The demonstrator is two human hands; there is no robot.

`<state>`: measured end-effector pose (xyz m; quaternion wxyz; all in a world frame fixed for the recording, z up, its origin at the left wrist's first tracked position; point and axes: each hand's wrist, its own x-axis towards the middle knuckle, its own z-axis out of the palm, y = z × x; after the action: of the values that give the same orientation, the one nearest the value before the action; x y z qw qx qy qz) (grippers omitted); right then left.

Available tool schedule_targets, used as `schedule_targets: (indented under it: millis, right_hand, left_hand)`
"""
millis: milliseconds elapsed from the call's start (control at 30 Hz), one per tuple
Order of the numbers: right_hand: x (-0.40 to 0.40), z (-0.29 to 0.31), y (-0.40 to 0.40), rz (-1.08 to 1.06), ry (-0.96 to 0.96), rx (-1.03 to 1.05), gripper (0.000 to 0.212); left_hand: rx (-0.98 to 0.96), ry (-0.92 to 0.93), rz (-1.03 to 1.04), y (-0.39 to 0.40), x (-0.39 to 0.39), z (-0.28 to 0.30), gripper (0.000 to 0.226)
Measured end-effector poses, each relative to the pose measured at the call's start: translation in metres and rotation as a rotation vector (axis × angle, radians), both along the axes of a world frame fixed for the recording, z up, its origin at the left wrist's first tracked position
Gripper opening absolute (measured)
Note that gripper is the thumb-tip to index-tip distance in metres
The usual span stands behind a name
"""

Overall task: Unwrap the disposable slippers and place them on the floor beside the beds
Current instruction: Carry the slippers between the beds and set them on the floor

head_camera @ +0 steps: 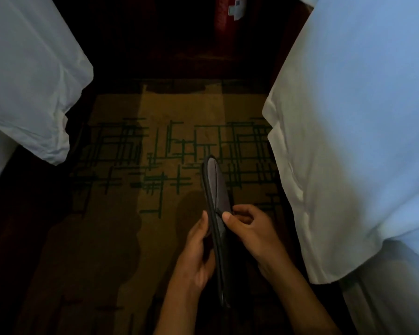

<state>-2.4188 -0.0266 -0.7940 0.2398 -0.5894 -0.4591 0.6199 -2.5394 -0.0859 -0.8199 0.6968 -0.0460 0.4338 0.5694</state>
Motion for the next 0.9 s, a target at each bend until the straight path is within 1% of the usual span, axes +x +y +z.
schedule_targets:
  millis: [67, 133, 200, 233, 300, 333, 367, 400, 433, 500, 567, 600, 700, 733, 767, 833, 867, 900]
  right_hand:
    - [0.0, -0.006, -0.003, 0.035, 0.021, -0.056, 0.056]
    - [0.002, -0.013, -0.004, 0.021, 0.048, -0.107, 0.074]
    - [0.004, -0.018, -0.002, -0.004, 0.095, -0.145, 0.084]
    - [0.005, -0.019, -0.001, -0.012, 0.127, -0.172, 0.091]
    - [0.007, -0.019, 0.002, -0.021, 0.181, -0.218, 0.101]
    - [0.008, -0.02, 0.004, -0.024, 0.209, -0.227, 0.1]
    - [0.009, -0.021, 0.005, -0.03, 0.245, -0.232, 0.094]
    - [0.011, -0.02, 0.006, -0.039, 0.286, -0.235, 0.086]
    - [0.012, -0.018, 0.008, -0.051, 0.319, -0.237, 0.075]
    - [0.016, -0.015, 0.015, -0.075, 0.346, -0.231, 0.055]
    - [0.021, -0.012, 0.026, -0.079, 0.333, -0.213, 0.031]
    - [0.023, -0.011, 0.032, -0.065, 0.308, -0.197, 0.024]
    - [0.023, -0.012, 0.059, 0.046, 0.132, -0.102, 0.024]
    - [0.021, -0.014, 0.068, 0.103, 0.064, -0.055, 0.025]
    - [0.018, -0.016, 0.078, 0.161, 0.001, -0.014, 0.025]
    - [0.009, -0.022, 0.094, 0.238, -0.102, 0.033, 0.028]
    - [0.004, -0.026, 0.101, 0.265, -0.138, 0.052, 0.031]
    - [-0.002, -0.03, 0.108, 0.294, -0.167, 0.078, 0.034]
  left_hand:
    - [0.015, 0.028, 0.02, -0.004, 0.002, -0.005, 0.06]
    - [0.013, 0.07, 0.026, -0.006, 0.003, -0.007, 0.057]
    - [0.007, 0.13, 0.034, -0.005, 0.003, -0.007, 0.055]
    - [0.007, 0.138, 0.038, -0.004, 0.003, -0.008, 0.055]
    - [0.009, 0.135, 0.054, -0.002, 0.002, -0.008, 0.065]
    - [0.012, 0.138, 0.061, -0.001, 0.001, -0.007, 0.072]
    - [0.02, 0.142, 0.07, -0.001, 0.0, -0.005, 0.08]
    - [0.025, 0.149, 0.083, 0.0, 0.0, -0.003, 0.086]
    - [0.018, 0.166, 0.1, 0.0, 0.0, -0.002, 0.088]
    - [-0.009, 0.193, 0.149, -0.001, 0.0, -0.001, 0.076]
    - [-0.047, 0.183, 0.224, -0.004, 0.001, -0.002, 0.063]
    - [-0.067, 0.171, 0.262, -0.006, 0.0, -0.004, 0.056]
    - [-0.139, 0.135, 0.329, -0.015, -0.002, -0.01, 0.028]
    - [-0.187, 0.13, 0.339, -0.018, 0.0, -0.011, 0.029]
    - [-0.251, 0.114, 0.356, -0.022, 0.002, -0.014, 0.036]
    - [-0.364, 0.098, 0.397, -0.029, 0.011, -0.023, 0.041]
    - [-0.409, 0.096, 0.407, -0.032, 0.017, -0.026, 0.038]
    - [-0.45, 0.094, 0.426, -0.035, 0.022, -0.029, 0.029]
